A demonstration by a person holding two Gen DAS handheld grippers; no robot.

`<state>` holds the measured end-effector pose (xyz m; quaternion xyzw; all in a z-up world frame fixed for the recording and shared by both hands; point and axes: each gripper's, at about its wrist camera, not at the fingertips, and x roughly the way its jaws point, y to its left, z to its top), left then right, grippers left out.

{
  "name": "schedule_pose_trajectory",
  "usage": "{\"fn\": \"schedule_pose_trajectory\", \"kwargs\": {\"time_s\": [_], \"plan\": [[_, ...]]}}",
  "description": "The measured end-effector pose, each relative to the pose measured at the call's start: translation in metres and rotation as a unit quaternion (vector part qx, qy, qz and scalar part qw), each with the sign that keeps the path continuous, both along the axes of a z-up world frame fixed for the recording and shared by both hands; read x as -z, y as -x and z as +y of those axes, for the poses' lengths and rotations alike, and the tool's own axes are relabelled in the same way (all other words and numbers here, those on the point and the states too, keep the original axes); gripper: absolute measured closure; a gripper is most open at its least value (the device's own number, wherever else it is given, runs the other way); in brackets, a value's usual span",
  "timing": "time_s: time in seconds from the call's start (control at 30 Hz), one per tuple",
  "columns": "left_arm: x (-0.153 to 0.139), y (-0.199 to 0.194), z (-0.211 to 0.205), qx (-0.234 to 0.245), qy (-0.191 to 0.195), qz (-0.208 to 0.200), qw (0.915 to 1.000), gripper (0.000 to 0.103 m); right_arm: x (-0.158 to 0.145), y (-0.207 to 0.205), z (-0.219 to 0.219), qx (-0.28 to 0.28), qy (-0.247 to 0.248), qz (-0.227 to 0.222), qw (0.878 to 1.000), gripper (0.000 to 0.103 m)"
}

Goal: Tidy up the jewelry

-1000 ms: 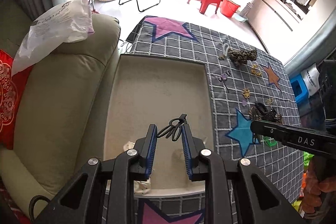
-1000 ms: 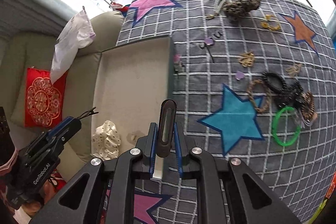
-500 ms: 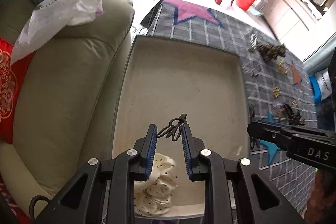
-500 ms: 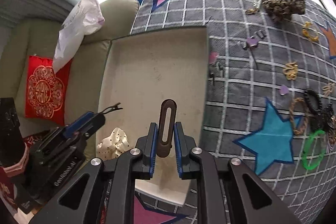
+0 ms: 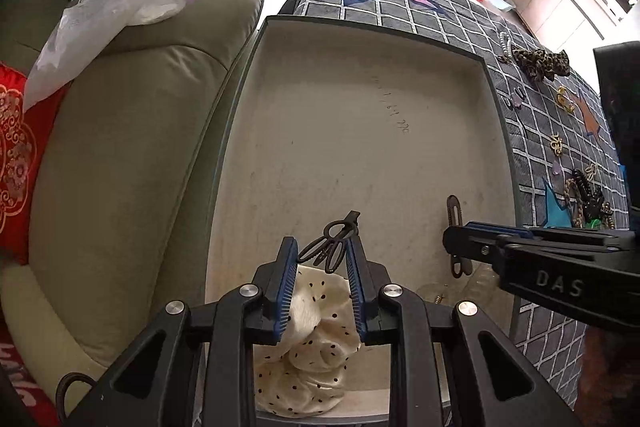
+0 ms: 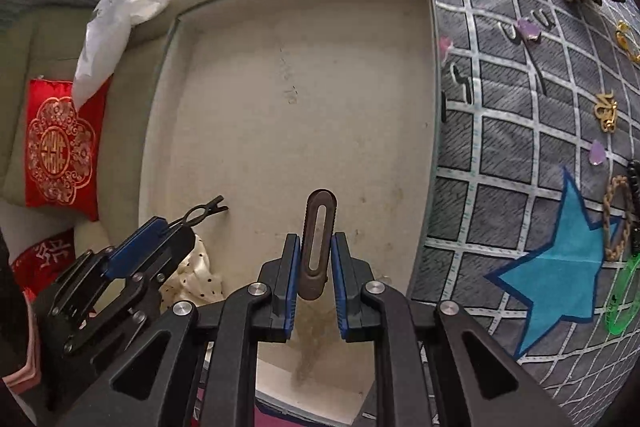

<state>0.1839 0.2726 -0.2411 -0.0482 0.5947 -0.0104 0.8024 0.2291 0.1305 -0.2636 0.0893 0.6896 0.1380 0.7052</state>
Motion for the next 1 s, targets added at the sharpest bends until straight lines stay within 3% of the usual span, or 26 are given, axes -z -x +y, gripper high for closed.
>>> {"fn": "schedule_pose_trajectory", "kwargs": {"time_s": [0.4,0.47,0.53,0.57,0.63,0.67,0.7,0.9,1.0], "plan": [[0.004,0.007,-0.008,0.006,-0.031,0.015,0.9994,0.076,0.009,-0.002,0.001,0.0,-0.001,0.01,1.0,0.085],[0.004,0.008,-0.008,0.007,-0.032,0.017,0.9993,0.076,0.007,-0.004,-0.001,0.001,-0.005,0.013,1.0,0.079],[0.003,0.009,-0.008,0.008,-0.038,0.016,0.9991,0.076,0.002,-0.005,-0.004,0.006,-0.014,0.007,1.0,0.063],[0.002,0.009,-0.008,0.008,-0.04,0.016,0.999,0.076,-0.001,-0.006,-0.005,0.008,-0.02,0.003,1.0,0.06],[0.001,0.011,-0.008,0.008,-0.045,0.015,0.9988,0.048,-0.008,-0.006,-0.008,0.011,-0.03,-0.003,0.999,0.054],[-0.001,0.012,-0.008,0.003,-0.052,0.011,0.9986,0.014,-0.011,-0.007,-0.009,0.012,-0.033,-0.005,0.999,0.053],[-0.004,0.013,-0.008,0.0,-0.056,0.003,0.9984,0.006,-0.016,-0.007,-0.01,0.013,-0.037,-0.008,0.999,0.051],[-0.013,0.016,-0.014,0.006,-0.059,0.0,0.9982,0.006,-0.036,-0.004,-0.02,0.022,-0.05,-0.022,0.998,0.048],[-0.016,0.019,-0.017,0.004,-0.056,0.0,0.9984,0.006,-0.045,0.002,-0.025,0.024,-0.054,-0.026,0.998,0.04]]}}
